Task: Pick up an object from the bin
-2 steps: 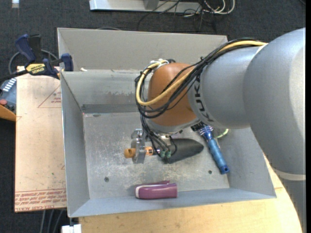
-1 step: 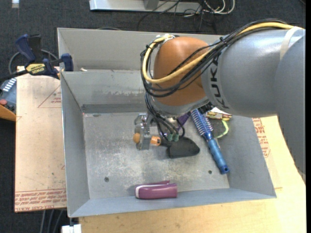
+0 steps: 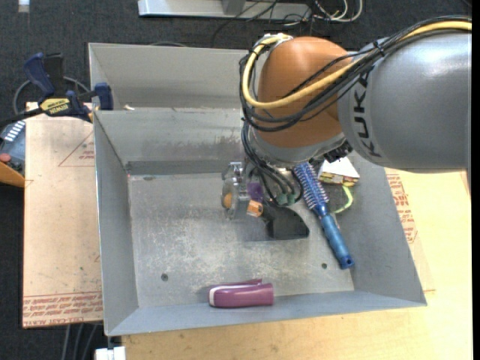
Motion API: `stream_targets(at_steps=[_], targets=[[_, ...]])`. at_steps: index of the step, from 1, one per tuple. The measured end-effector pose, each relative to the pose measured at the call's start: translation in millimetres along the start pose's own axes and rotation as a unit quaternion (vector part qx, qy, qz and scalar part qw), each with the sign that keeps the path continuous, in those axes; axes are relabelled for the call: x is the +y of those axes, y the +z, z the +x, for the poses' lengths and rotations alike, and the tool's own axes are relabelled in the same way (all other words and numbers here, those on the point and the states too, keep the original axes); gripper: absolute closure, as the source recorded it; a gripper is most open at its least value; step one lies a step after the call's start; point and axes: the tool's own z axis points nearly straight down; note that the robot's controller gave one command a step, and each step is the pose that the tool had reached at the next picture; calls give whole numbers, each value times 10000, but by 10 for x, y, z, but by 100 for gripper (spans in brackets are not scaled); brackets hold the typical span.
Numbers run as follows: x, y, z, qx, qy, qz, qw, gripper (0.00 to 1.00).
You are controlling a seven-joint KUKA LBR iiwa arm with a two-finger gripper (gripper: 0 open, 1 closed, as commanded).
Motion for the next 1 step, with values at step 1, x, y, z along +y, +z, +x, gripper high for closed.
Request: stream_targets(at_steps=[1], targets=[[13, -14, -2, 41, -12, 2, 10000, 100]])
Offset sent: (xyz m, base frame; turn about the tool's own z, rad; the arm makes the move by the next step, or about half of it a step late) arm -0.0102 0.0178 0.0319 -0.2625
